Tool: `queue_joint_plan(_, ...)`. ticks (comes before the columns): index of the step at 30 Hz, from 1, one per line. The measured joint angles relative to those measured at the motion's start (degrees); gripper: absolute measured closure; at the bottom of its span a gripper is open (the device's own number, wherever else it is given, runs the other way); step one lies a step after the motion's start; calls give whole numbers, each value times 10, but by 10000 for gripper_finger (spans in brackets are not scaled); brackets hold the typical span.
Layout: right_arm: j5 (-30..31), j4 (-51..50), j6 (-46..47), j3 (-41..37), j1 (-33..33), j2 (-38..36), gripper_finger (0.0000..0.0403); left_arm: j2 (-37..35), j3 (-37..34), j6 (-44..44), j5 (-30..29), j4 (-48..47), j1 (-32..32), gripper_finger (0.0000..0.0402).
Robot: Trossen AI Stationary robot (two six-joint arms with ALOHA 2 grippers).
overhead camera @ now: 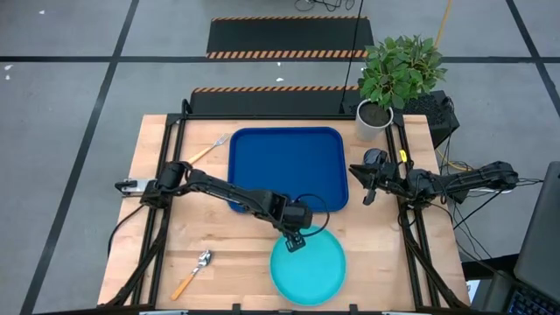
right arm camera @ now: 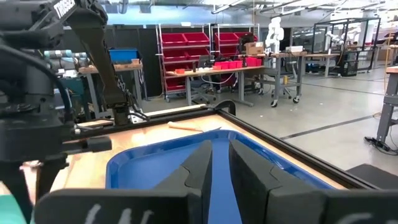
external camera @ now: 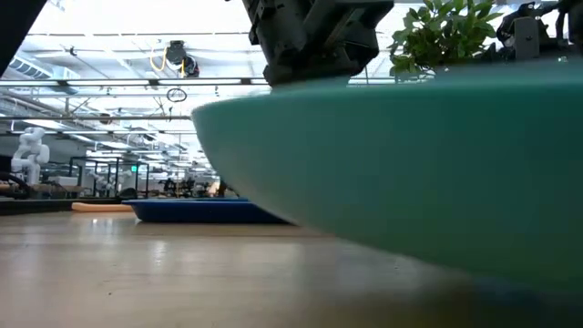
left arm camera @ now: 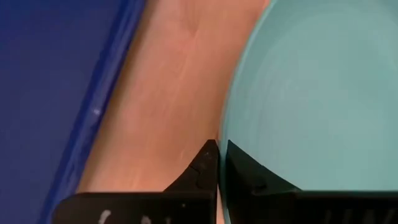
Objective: Pick and place plate/cup/fork/spoon on tray
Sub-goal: Put the light blue plate on the blue tray
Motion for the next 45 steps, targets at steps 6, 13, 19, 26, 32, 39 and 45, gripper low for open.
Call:
queue_joint_plan(6,0,-3,0,0,0,0,353,0,0,24,54,-3,16,396)
queue_joint_plan(13,-1,-4,0,0,0,0,353,-23,0,46,85,-16,39,396)
queue_joint_plan(19,-2,-6,0,0,0,0,353,-72,0,56,86,-32,55,396)
queue_joint_plan(26,-2,-9,8,0,0,0,353,-141,0,72,12,-131,87,396)
queue_joint_plan(32,-2,-8,11,0,0,0,353,-184,0,106,14,-165,139,396)
queue_joint_plan(39,-2,-11,11,0,0,0,353,-188,1,148,126,-180,222,396)
queue_joint_plan(45,-2,-13,11,0,0,0,353,-188,1,185,150,-182,285,396)
